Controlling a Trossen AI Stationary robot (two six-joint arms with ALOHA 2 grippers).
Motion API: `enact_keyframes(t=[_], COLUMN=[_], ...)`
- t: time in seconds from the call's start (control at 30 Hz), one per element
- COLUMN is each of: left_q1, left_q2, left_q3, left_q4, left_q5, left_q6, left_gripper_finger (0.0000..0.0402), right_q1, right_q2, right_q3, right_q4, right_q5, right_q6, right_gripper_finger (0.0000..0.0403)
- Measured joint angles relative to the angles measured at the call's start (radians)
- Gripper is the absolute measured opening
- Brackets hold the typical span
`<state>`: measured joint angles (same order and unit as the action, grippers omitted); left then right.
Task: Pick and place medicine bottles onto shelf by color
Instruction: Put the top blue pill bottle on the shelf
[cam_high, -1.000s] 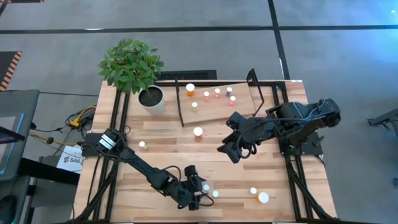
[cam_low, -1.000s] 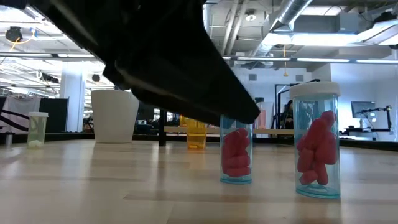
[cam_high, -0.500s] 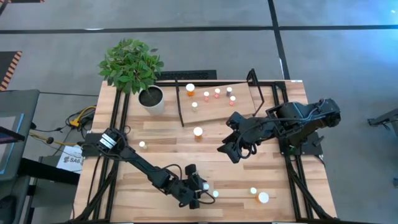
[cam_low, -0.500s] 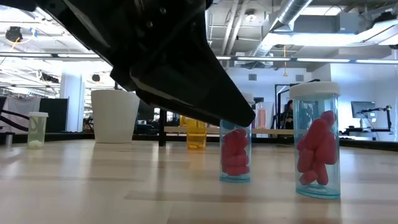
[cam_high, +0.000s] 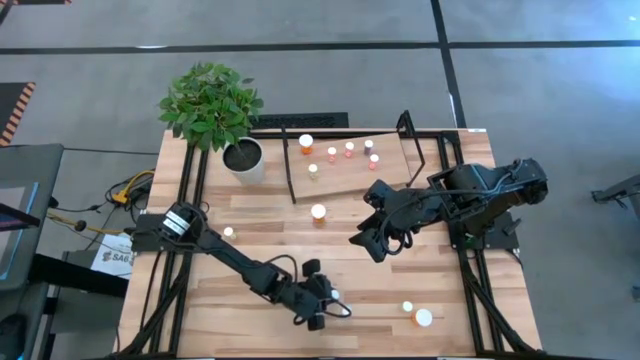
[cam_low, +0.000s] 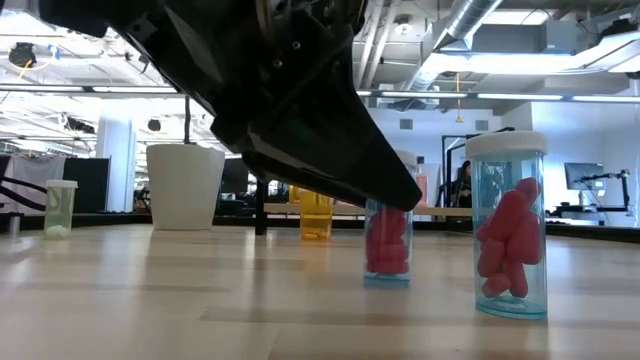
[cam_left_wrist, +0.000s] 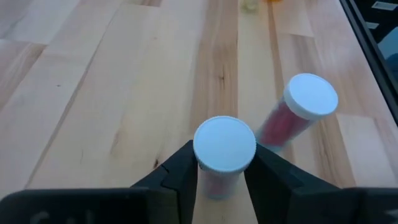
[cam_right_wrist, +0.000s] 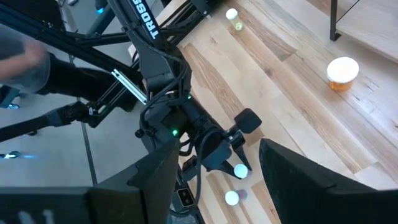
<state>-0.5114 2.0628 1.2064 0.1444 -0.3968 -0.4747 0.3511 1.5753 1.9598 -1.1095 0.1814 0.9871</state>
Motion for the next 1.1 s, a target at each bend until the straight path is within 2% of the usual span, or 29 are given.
enact_keyframes(t=[0.57, 0.87, 1.1], left_q1=[0.129, 0.257, 0.387], left_q2=[0.000, -0.055, -0.076], left_q3=[0.023, 0.023, 0.023], left_q4=[-0.016, -0.041, -0.046], left_q5=[0.102, 0.162, 0.306], left_q6=[0.086, 0.279, 0.363], left_gripper_finger=[0.0107, 0.0107, 0.0107], right_q1=[0.000, 0.000, 0.000], right_q2=[0.000, 0.000, 0.000], right_q3=[0.000, 0.000, 0.000], right_q4=[0.000, 0.000, 0.000], right_q5=[0.000, 0.000, 0.000], right_q6=[0.000, 0.000, 0.000], right_gripper_finger=[0.0249, 0.0249, 0.0249])
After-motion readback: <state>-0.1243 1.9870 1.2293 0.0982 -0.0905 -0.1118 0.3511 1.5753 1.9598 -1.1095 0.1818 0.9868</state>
